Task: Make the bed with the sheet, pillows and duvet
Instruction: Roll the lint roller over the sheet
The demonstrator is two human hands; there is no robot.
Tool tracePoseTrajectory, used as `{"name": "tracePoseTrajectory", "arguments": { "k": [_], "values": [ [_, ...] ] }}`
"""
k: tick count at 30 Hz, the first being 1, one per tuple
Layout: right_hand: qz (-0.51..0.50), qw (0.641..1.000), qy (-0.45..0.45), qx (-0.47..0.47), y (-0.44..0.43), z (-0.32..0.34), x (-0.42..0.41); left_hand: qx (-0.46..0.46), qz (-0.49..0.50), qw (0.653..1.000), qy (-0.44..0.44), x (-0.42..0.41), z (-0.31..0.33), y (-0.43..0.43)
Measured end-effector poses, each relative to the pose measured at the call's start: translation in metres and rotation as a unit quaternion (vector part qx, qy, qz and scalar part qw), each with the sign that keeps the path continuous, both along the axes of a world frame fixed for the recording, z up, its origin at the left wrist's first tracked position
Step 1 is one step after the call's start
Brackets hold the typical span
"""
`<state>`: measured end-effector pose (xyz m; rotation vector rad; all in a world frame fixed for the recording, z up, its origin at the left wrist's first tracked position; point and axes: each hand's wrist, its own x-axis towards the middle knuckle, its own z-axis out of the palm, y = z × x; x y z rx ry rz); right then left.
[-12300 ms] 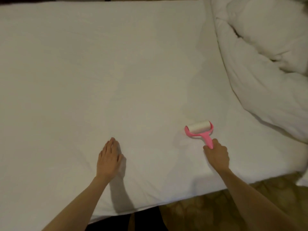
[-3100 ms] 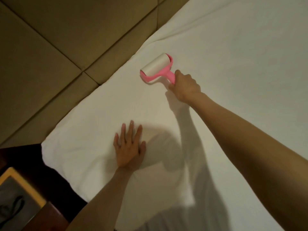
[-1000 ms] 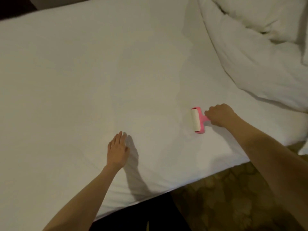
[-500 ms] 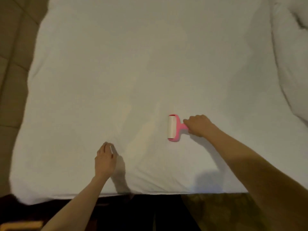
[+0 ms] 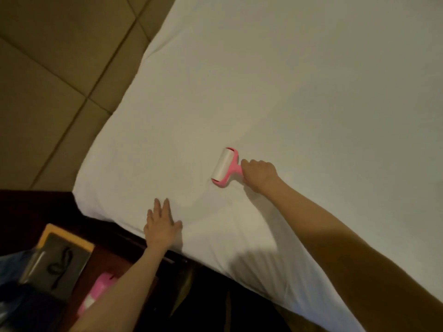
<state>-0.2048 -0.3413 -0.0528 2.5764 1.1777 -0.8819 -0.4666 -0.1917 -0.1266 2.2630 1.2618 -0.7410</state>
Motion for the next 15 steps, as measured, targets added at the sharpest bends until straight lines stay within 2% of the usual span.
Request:
{"name": "tracePoseTrajectory", "arguments": {
  "k": [3,8,15],
  "values": [
    [0.020,1.000,-0.013,0.014,0.051,-0.001,-0.002,-0.044,-0.035,0.998,0.037,-0.006,-0.006,0.010],
    [0.024,0.999,-0.009,0.021,0.100,-0.007,-0.017,-0.139,-0.022,0.988,0.061,0.004,-0.007,0.022],
    [0.010,1.000,0.009,0.010,0.095,-0.005,-0.011,-0.137,-0.084,0.980,0.117,0.002,-0.023,0.034]
  ]
}}
